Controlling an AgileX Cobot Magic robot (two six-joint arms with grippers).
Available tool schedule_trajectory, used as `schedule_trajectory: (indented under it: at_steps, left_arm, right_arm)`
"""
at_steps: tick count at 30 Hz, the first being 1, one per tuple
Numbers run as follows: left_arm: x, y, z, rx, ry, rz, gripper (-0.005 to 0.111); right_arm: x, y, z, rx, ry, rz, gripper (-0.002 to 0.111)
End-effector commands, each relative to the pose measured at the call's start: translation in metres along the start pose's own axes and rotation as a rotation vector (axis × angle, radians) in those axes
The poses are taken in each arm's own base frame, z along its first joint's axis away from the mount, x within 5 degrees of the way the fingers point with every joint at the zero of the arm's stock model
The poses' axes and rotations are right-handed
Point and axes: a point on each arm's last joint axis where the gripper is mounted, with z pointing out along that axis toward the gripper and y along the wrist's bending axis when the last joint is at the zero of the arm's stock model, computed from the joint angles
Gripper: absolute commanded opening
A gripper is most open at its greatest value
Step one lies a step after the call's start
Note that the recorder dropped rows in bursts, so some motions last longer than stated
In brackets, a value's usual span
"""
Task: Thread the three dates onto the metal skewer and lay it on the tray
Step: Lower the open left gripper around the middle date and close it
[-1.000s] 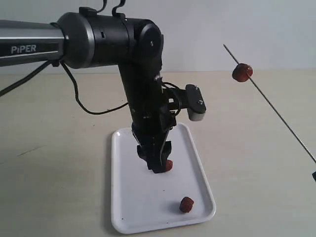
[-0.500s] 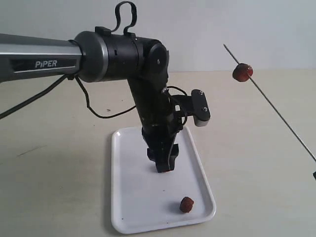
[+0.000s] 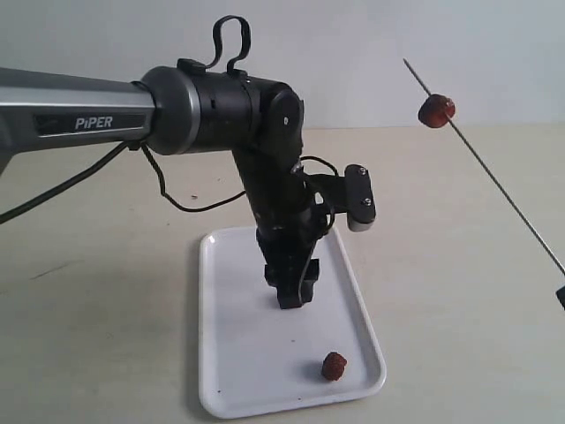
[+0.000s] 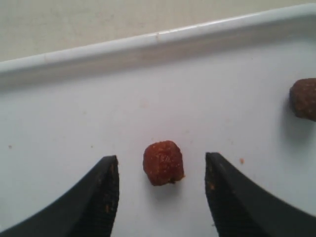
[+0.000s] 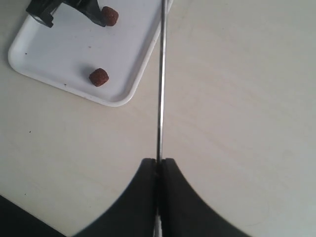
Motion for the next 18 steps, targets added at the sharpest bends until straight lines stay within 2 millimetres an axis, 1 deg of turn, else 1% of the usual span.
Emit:
schedule_trajectory:
  at_steps: [1,11,18]
  left_arm:
    - [0.0,0.001,0.006,-0.009,0.015,0.021,0.053]
    - [0.004,0.003,0.017,-0.01,0.054,0.037,0.053]
    - [0.004,0.003,0.019,-0.011,0.053,0.037,0.053]
  right_arm:
    - [0.0,-0.001,0.001,0.013,-0.004,-0.001,0.0]
    - [0.001,-0.001,0.001,0.013,0.003,-0.009,0.0]
    - [0.001,-0.002,0.001,0.015,0.003,-0.01,0.0]
